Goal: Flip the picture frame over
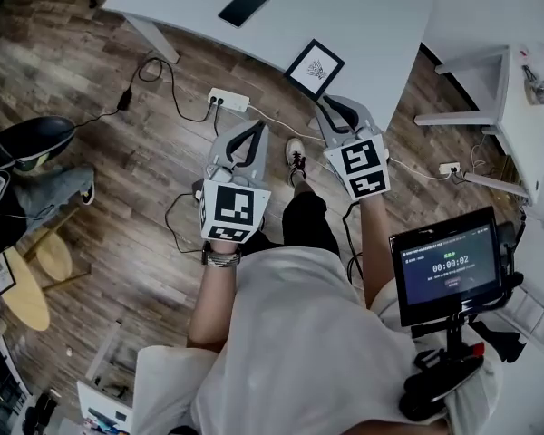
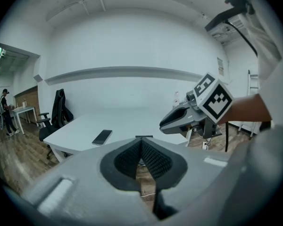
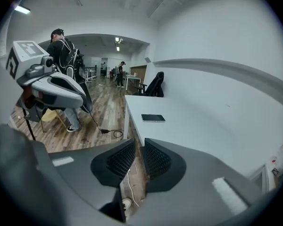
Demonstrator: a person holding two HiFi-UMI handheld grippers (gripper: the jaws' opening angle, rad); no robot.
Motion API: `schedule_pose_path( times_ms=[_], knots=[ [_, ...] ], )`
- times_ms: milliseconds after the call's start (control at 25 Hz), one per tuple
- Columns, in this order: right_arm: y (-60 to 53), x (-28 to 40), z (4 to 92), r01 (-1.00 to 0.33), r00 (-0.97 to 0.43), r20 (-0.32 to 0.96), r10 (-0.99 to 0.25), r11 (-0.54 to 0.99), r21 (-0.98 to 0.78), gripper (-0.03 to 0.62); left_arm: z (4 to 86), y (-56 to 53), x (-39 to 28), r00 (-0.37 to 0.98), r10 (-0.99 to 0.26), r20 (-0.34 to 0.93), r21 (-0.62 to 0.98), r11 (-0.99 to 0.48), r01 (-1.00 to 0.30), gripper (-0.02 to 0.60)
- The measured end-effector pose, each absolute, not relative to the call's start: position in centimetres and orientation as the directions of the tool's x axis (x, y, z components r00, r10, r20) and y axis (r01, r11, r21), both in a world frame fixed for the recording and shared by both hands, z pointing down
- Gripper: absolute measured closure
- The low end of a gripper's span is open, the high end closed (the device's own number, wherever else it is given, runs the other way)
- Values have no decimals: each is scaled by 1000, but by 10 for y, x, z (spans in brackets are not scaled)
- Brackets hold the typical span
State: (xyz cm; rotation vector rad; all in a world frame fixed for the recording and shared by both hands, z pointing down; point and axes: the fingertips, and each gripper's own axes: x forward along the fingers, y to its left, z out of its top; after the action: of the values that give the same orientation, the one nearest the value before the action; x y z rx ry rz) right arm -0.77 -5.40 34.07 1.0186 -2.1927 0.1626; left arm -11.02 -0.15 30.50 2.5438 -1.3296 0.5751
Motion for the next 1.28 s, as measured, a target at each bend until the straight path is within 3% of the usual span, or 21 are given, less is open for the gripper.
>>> schedule_pose_path(
  times_ms=[280, 880, 1280],
  knots=[
    [-33, 10, 367, -683, -376, 695, -614, 690, 240, 530, 319, 24, -94, 494, -737, 461, 50, -534, -844, 578],
    [-68, 15, 476, -388, -361, 728, -583, 804, 451, 467, 417, -14, -84, 491, -680, 544, 182, -475, -861, 578],
    [-68, 26, 493, -301, -310, 653, -691, 723, 621, 422, 442, -10, -69, 520, -668, 532, 217, -486, -846, 578]
  ],
)
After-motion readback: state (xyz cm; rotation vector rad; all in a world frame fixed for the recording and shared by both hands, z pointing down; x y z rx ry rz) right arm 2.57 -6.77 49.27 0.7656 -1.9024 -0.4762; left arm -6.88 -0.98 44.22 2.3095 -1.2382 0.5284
